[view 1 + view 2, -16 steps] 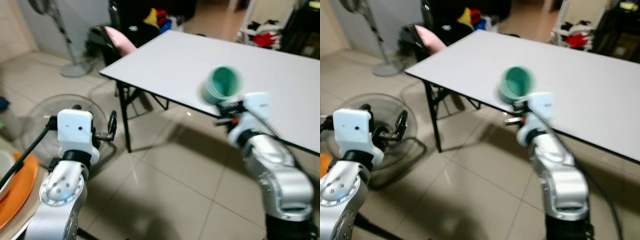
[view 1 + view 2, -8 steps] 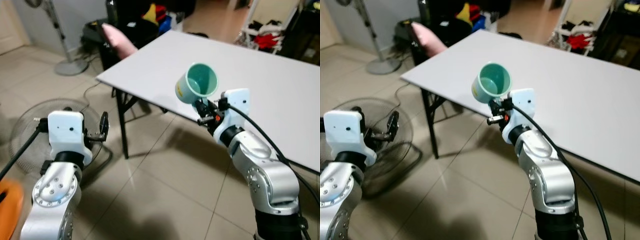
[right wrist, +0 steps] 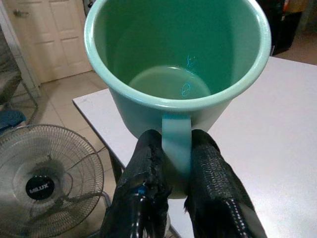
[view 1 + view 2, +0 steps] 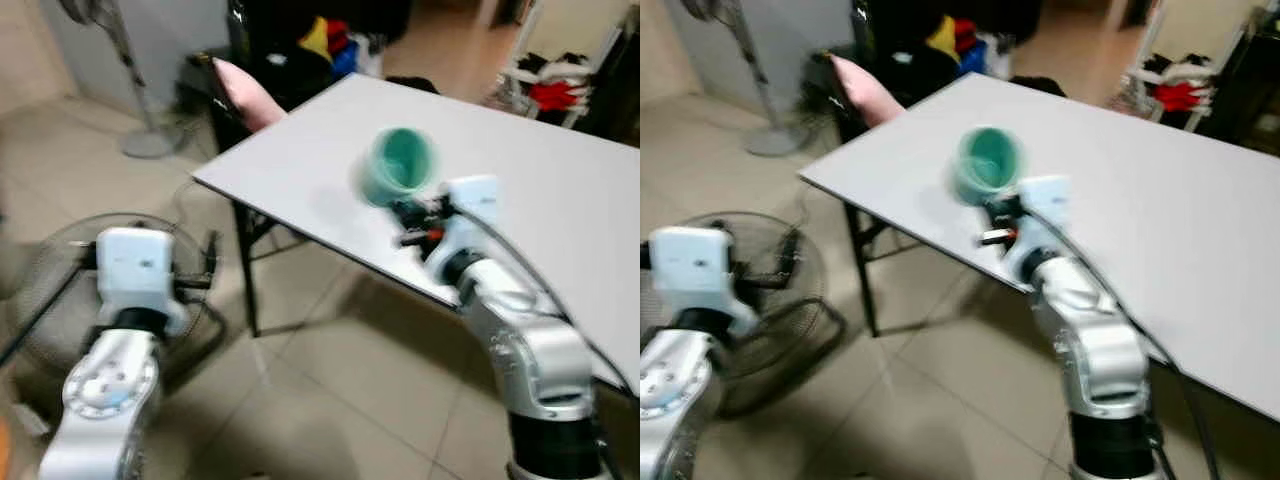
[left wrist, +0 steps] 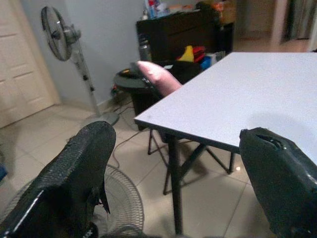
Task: Setting the table
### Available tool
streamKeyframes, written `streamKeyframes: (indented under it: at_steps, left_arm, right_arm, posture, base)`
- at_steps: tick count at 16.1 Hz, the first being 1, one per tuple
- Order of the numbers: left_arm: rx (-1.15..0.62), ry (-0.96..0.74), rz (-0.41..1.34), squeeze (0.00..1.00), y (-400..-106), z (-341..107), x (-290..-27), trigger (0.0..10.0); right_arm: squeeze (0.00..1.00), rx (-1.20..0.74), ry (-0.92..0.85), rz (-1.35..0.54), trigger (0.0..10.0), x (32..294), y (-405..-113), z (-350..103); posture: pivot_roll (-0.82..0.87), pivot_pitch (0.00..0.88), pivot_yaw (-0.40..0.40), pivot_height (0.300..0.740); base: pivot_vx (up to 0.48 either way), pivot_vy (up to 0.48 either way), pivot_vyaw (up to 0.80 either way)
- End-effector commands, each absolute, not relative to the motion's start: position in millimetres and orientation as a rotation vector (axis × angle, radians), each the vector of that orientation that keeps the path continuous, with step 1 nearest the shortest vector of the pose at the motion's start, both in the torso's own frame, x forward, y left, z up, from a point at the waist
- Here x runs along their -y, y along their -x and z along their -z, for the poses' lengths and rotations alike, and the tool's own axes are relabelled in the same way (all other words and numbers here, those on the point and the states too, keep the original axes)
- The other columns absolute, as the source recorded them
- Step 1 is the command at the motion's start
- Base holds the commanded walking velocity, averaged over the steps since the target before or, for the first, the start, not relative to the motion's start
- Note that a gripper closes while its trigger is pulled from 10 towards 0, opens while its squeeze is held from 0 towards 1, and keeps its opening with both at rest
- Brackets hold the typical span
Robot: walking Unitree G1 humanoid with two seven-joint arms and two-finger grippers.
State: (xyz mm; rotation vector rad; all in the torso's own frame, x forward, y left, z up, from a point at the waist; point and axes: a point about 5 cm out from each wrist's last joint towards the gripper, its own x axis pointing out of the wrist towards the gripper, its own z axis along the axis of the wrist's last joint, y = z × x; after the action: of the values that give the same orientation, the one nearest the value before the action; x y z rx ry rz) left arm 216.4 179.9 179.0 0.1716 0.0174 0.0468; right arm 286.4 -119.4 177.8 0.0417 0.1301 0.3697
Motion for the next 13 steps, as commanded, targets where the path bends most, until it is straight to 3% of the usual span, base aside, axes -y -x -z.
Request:
streamKeyframes:
  at_steps: [1,4,9,13]
  left_arm:
    - [-0.012,-0.171,-0.022,0.0,-216.9,-180.9,-175.0,10.0]
    - [-0.02,-0.17,-0.008,0.0,-216.4,-178.8,-173.7,10.0]
    - [-0.027,-0.176,0.031,0.0,-215.8,-177.2,-170.9,10.0]
    - [-0.044,-0.184,0.077,0.0,-215.5,-173.5,-169.3,10.0]
  right_arm:
    - [0.0,-0.115,-0.037,-0.327,10.0,130.4,-288.2,-181.1]
    - [0.0,-0.136,-0.02,-0.332,10.0,131.1,-288.0,-179.7]
    - [0.0,-0.148,-0.014,-0.346,10.0,130.3,-288.9,-181.2]
    - [0.0,-0.165,0.033,-0.397,10.0,126.7,-292.9,-185.1]
  posture:
    - [0.02,0.0,0.013,0.74]
    - [0.01,0.0,0.017,0.74]
    - [0.01,0.0,0.019,0.74]
    - [0.01,0.0,0.013,0.74]
  base:
    - [0.405,0.0,0.0]
    - [0.404,0.0,0.0]
    - [0.403,0.0,-0.79]
    - [0.284,0.0,0.0]
